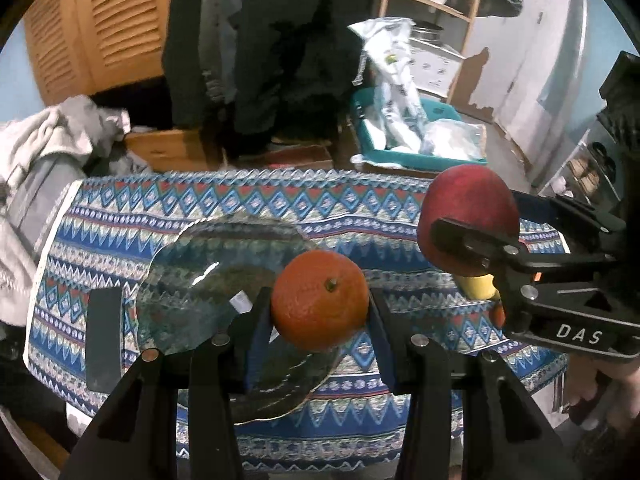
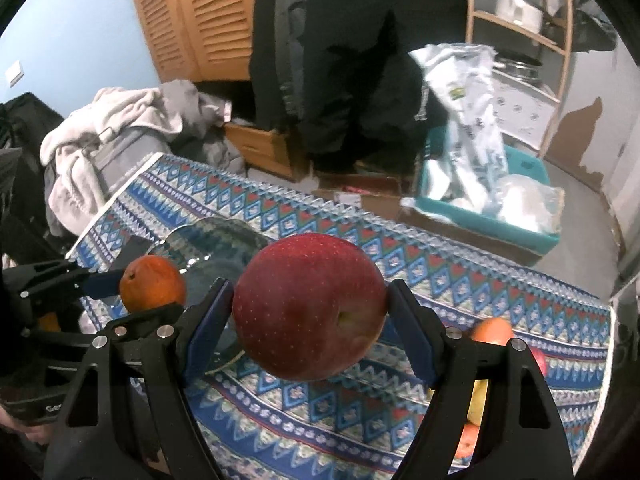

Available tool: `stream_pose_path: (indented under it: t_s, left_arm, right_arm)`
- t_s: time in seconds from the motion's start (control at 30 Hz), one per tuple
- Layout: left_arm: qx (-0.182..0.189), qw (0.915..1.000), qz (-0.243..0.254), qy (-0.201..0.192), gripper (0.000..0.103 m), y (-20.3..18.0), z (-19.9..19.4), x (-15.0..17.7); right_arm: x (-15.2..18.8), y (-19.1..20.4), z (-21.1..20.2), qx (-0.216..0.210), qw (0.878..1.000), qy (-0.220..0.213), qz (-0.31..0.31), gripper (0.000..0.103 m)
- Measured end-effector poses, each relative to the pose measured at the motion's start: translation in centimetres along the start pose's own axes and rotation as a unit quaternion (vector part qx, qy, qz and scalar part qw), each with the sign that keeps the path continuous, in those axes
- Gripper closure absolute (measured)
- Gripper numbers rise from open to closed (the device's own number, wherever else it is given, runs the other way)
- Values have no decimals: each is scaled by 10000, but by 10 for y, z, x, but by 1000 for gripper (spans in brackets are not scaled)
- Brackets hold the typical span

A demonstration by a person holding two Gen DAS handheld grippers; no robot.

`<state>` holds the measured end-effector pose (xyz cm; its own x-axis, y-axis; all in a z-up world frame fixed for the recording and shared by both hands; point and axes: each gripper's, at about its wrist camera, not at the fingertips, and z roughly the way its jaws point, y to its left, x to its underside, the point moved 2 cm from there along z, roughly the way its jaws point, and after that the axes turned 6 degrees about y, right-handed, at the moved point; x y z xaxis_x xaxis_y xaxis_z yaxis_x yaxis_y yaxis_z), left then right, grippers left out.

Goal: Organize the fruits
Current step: 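Carry the mandarin with the left tool while the right tool carries the apple over the glass bowl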

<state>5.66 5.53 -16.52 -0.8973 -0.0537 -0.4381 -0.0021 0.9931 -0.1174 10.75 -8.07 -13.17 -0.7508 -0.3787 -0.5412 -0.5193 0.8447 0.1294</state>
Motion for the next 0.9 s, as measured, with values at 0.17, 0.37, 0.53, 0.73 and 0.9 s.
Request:
stream_pose_path:
  t_s: [0.17, 0.37, 0.53, 0.73, 0.9]
  left_arm:
    - [-124, 9997, -197, 100, 56, 24, 11, 4]
    - [-340, 9980, -454, 280, 56, 56, 29, 12]
    - [-453, 9959, -649, 448, 56, 77, 43, 18]
    - [-498, 9935, -779, 660, 56, 94, 61, 25]
    - [-590, 9914, -802, 844, 56, 100, 75, 32]
  right_arm:
    - [-10, 17, 27, -103, 9997, 187, -118, 24]
    - [-16, 37, 63, -325, 9983, 466, -164, 24]
    - [-17, 52, 87, -450, 9965, 670, -203, 24]
    - [-16, 68, 109, -525, 9943, 876, -292, 24]
    - [-10, 76, 125, -557, 9920, 1081, -339, 24]
